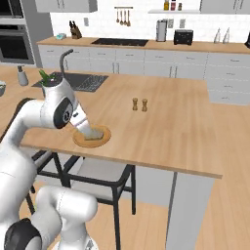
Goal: Start the toaster. Once the lever pops up, take the bread to the plate on the dining counter.
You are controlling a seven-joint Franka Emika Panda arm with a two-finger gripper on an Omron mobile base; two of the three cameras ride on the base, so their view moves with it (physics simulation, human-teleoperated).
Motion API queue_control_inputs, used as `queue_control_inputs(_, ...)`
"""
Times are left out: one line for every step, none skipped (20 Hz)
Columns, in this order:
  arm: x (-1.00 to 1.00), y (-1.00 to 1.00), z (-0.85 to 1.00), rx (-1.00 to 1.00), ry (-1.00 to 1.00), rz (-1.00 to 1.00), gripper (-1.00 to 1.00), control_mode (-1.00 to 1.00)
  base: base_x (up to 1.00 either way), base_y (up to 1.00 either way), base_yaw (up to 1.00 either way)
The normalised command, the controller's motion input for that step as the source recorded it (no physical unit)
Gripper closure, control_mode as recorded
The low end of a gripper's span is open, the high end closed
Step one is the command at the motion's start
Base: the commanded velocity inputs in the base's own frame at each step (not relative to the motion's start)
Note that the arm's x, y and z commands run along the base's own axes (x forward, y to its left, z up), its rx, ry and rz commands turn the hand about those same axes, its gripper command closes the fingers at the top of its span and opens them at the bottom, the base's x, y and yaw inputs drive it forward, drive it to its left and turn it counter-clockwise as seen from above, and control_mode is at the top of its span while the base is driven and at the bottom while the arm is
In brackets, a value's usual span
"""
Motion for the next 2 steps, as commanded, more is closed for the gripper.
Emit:
queue_control_inputs(-1.0,0.0,0.42,0.04,0.31,-0.06,-1.0,-1.0,0.0,0.0,0.0)
queue_control_inputs(-1.0,0.0,0.31,0.02,0.28,-0.06,-1.0,-1.0,0.0,0.0,0.0)
